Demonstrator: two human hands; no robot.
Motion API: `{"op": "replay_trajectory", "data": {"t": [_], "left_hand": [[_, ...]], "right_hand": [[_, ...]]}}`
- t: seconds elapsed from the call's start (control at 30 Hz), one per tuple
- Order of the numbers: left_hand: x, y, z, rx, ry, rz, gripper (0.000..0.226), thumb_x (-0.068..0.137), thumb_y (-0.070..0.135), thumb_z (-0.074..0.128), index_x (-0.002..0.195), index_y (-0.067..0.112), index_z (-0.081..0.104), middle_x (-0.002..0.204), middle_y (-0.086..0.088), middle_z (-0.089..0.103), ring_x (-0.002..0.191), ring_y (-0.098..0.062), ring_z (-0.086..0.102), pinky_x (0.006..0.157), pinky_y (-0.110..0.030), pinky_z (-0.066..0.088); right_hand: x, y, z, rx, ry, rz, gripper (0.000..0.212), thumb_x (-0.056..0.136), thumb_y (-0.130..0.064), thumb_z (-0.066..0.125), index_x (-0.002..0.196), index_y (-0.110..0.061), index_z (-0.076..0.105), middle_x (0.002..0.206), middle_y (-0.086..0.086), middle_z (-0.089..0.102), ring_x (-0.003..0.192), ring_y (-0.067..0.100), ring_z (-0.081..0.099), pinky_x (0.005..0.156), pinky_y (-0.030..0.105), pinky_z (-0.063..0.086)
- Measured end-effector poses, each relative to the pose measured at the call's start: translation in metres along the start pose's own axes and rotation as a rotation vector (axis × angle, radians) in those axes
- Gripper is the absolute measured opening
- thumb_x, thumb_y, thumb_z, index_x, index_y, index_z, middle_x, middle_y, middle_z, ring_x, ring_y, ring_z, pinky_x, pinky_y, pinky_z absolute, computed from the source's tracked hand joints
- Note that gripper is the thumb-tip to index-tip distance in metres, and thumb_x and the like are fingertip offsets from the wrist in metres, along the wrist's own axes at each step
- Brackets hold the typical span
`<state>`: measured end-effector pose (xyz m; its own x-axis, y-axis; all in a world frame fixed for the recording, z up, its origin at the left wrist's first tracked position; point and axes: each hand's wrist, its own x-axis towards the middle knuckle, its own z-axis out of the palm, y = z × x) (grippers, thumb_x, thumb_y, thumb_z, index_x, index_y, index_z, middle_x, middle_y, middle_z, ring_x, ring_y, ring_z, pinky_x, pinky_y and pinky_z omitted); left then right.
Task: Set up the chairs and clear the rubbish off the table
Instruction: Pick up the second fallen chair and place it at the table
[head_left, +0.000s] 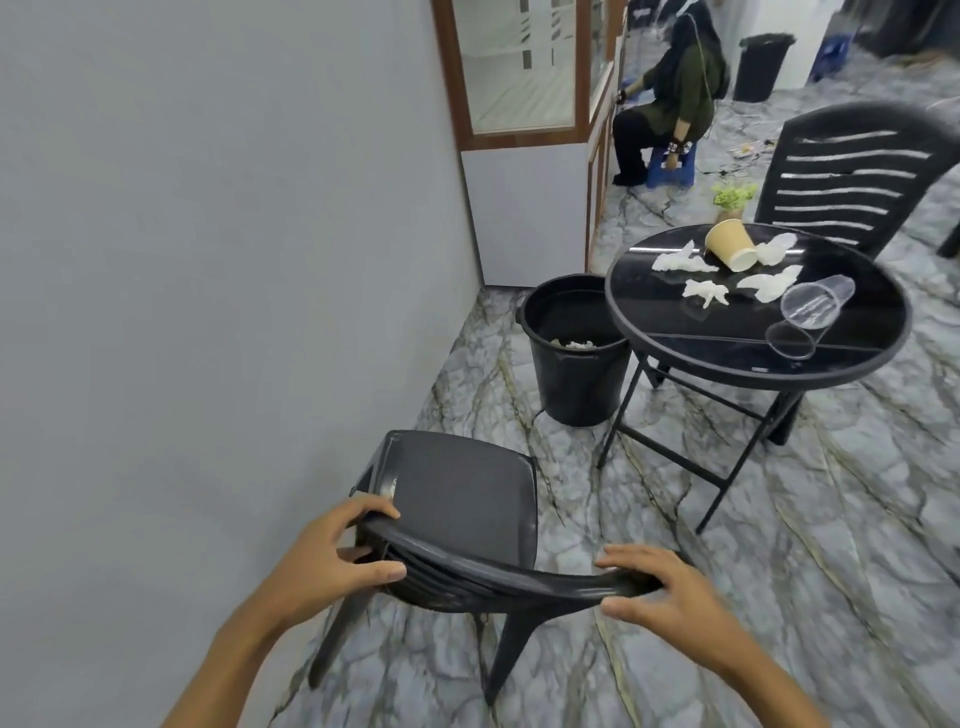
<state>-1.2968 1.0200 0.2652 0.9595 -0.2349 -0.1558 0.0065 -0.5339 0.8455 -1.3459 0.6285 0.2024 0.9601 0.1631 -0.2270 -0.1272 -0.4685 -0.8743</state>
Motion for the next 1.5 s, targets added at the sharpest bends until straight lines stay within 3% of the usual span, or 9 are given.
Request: {"op": "replay_trajectory", "data": {"t": [0.23, 0.37, 0.47, 0.53, 0.67, 0.83, 1.0, 1.23, 1.5], "left_hand": [[-0.012, -0.033, -0.051, -0.074, 0.094, -0.029, 0.052, 0.057, 0.036, 0.087, 0.096, 0.018, 0.059, 0.094, 0.0, 0.06, 0.08, -0.011, 0.061, 0.074, -0.022, 0.054], [-0.012, -0.043, -0.063, -0.142, 0.071, -0.049, 0.051, 0.057, 0.034, 0.089, 0.098, 0.017, 0.064, 0.1, -0.001, 0.063, 0.09, -0.017, 0.063, 0.08, -0.025, 0.056], [-0.008, -0.049, -0.065, -0.144, 0.067, -0.044, 0.053, 0.058, 0.035, 0.09, 0.102, 0.015, 0.068, 0.104, -0.003, 0.065, 0.099, -0.02, 0.064, 0.084, -0.027, 0.056], [-0.006, -0.049, -0.065, -0.144, 0.06, -0.04, 0.053, 0.058, 0.037, 0.09, 0.101, 0.015, 0.069, 0.104, -0.004, 0.065, 0.103, -0.022, 0.064, 0.084, -0.031, 0.057], [0.002, -0.045, -0.058, -0.17, 0.064, -0.037, 0.053, 0.052, 0.037, 0.094, 0.091, 0.011, 0.069, 0.093, -0.006, 0.065, 0.096, -0.027, 0.065, 0.075, -0.043, 0.055], [0.008, -0.036, -0.039, -0.206, 0.092, 0.03, 0.053, 0.047, 0.04, 0.096, 0.082, 0.008, 0.07, 0.083, -0.004, 0.061, 0.072, -0.019, 0.061, 0.063, -0.028, 0.049], [0.019, -0.021, -0.01, -0.289, 0.116, 0.093, 0.045, 0.044, 0.03, 0.093, 0.075, 0.009, 0.069, 0.08, -0.006, 0.059, 0.071, -0.018, 0.059, 0.061, -0.021, 0.047], [0.057, 0.004, 0.039, -0.344, 0.041, 0.168, 0.044, 0.044, 0.024, 0.092, 0.075, 0.005, 0.068, 0.08, -0.005, 0.059, 0.072, -0.02, 0.058, 0.06, -0.023, 0.047], [0.106, 0.01, 0.116, -0.353, -0.123, 0.167, 0.054, 0.041, 0.039, 0.096, 0.076, 0.009, 0.068, 0.079, -0.006, 0.061, 0.073, -0.021, 0.058, 0.061, -0.024, 0.043]], "right_hand": [[0.033, -0.017, 0.031, 0.075, -0.058, -0.002, 0.049, 0.054, -0.066, 0.081, 0.098, -0.047, 0.073, 0.123, -0.025, 0.06, 0.121, -0.004, 0.051, 0.103, 0.03, 0.044], [0.046, -0.019, 0.037, 0.116, -0.088, -0.022, 0.048, 0.053, -0.055, 0.089, 0.097, -0.043, 0.076, 0.116, -0.022, 0.066, 0.114, -0.004, 0.057, 0.102, 0.033, 0.045], [0.052, -0.019, 0.029, 0.124, -0.109, -0.004, 0.044, 0.049, -0.047, 0.092, 0.089, -0.036, 0.079, 0.099, -0.002, 0.071, 0.099, 0.008, 0.065, 0.095, 0.04, 0.051], [0.054, -0.02, 0.027, 0.103, -0.122, -0.014, 0.042, 0.047, -0.044, 0.093, 0.086, -0.034, 0.08, 0.093, 0.002, 0.071, 0.093, 0.012, 0.066, 0.09, 0.041, 0.052], [0.054, -0.02, 0.024, 0.087, -0.076, -0.037, 0.047, 0.039, -0.05, 0.094, 0.081, -0.034, 0.08, 0.088, 0.003, 0.072, 0.087, 0.01, 0.066, 0.084, 0.038, 0.053], [0.049, -0.018, 0.005, 0.052, -0.044, -0.075, 0.049, 0.038, -0.062, 0.09, 0.079, -0.039, 0.079, 0.088, 0.0, 0.074, 0.087, 0.012, 0.064, 0.08, 0.039, 0.053], [0.035, -0.012, -0.025, 0.016, 0.002, -0.093, 0.049, 0.04, -0.066, 0.088, 0.08, -0.039, 0.079, 0.086, -0.006, 0.073, 0.085, 0.011, 0.063, 0.076, 0.036, 0.053], [-0.004, 0.006, -0.079, -0.025, 0.125, -0.081, 0.05, 0.044, -0.069, 0.085, 0.083, -0.037, 0.079, 0.083, -0.008, 0.073, 0.082, 0.013, 0.062, 0.07, 0.027, 0.05], [-0.065, 0.037, -0.114, -0.137, 0.33, 0.0, 0.049, 0.042, -0.073, 0.083, 0.08, -0.043, 0.077, 0.081, -0.016, 0.074, 0.084, 0.01, 0.064, 0.075, 0.015, 0.047]]}}
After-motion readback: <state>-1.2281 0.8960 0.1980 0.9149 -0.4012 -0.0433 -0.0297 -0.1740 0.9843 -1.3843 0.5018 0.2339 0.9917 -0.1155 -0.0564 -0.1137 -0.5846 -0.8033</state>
